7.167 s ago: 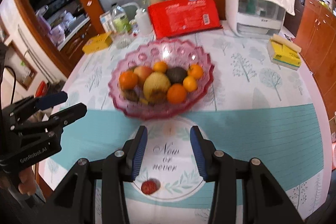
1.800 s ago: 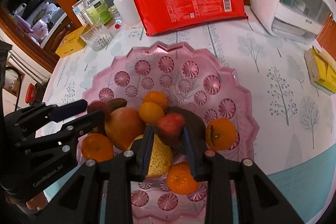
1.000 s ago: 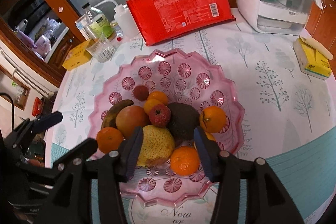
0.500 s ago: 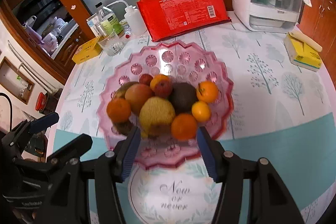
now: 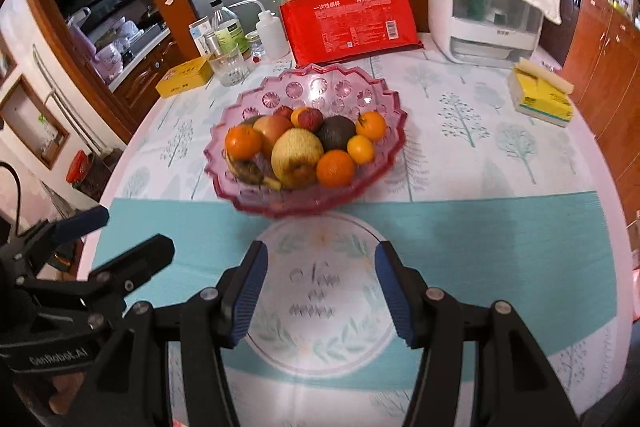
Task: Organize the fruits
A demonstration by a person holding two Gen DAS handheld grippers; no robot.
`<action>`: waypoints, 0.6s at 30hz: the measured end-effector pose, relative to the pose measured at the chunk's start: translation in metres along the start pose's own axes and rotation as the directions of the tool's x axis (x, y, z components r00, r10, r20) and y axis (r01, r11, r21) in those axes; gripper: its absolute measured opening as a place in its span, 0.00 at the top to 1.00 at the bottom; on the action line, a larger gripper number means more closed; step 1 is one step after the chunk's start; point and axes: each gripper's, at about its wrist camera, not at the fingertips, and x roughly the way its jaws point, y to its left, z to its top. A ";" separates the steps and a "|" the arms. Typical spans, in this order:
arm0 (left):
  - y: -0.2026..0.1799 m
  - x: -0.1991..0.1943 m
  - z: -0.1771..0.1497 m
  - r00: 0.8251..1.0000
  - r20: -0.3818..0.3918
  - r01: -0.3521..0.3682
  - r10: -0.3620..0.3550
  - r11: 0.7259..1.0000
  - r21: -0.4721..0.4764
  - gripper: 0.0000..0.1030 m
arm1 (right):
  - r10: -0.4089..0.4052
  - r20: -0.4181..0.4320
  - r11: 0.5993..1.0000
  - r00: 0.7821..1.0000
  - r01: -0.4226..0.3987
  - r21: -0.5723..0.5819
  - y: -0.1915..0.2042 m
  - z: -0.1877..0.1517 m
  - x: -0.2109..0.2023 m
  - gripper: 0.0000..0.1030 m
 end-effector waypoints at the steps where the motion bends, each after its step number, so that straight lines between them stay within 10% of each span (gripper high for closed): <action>1: -0.003 -0.007 -0.006 1.000 0.007 -0.008 0.008 1.000 0.002 0.06 | 0.001 0.004 1.000 1.000 -0.001 -0.006 0.001 -0.005 -0.006 0.45; 18: -0.012 -0.060 -0.063 0.995 0.039 -0.091 0.095 0.991 -0.100 0.06 | -0.041 0.019 0.999 0.999 0.041 -0.022 0.007 -0.051 -0.061 0.44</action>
